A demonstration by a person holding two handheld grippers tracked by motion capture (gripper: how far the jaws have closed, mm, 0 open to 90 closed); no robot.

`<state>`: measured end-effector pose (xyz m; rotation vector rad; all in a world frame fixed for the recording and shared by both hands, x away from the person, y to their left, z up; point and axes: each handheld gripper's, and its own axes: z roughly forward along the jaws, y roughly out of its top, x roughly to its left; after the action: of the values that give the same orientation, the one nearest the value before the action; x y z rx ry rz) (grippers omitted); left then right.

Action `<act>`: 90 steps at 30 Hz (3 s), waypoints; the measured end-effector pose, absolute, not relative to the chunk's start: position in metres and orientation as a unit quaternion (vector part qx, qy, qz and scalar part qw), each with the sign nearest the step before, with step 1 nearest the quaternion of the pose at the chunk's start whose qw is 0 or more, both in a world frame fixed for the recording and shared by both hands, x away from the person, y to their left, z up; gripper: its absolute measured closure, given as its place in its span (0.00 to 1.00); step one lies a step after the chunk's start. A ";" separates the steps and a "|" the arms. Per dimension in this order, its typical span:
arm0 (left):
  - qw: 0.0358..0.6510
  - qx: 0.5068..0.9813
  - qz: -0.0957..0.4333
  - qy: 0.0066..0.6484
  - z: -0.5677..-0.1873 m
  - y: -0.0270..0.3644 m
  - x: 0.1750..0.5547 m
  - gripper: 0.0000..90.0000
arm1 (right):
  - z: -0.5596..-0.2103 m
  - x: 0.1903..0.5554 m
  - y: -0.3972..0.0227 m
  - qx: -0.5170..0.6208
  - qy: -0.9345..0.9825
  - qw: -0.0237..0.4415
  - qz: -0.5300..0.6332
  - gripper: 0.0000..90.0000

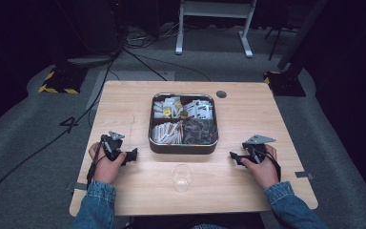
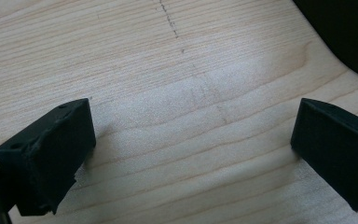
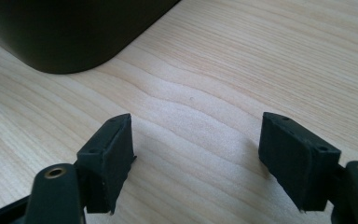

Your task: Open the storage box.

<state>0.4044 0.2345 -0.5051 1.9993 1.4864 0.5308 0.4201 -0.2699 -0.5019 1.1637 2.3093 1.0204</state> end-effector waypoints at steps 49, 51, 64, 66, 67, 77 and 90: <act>0.296 0.759 0.197 0.545 -0.505 0.237 0.407 0.00 | -0.398 0.473 -0.186 0.368 0.816 0.117 0.431 0.36; 0.296 0.757 0.196 0.548 -0.505 0.236 0.406 0.00 | -0.397 0.478 -0.182 0.369 0.814 0.111 0.436 0.36; 0.292 0.750 0.199 0.560 -0.505 0.234 0.405 0.00 | -0.408 0.514 -0.151 0.371 0.820 0.086 0.428 0.38; 0.292 0.750 0.199 0.560 -0.505 0.234 0.405 0.00 | -0.410 0.519 -0.146 0.367 0.823 0.088 0.423 0.38; 0.292 0.750 0.199 0.560 -0.505 0.234 0.405 0.00 | -0.410 0.521 -0.143 0.365 0.825 0.088 0.422 0.39; 0.293 0.752 0.198 0.556 -0.505 0.235 0.405 0.00 | -0.421 0.533 -0.112 0.355 0.833 0.083 0.417 0.42; 0.293 0.752 0.198 0.556 -0.505 0.235 0.405 0.00 | -0.439 0.542 -0.083 0.346 0.847 0.129 0.383 0.46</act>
<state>0.4052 0.2345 -0.5052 2.0037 1.4814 0.5278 0.5418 -0.0826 -0.4389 1.0057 2.4610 1.1144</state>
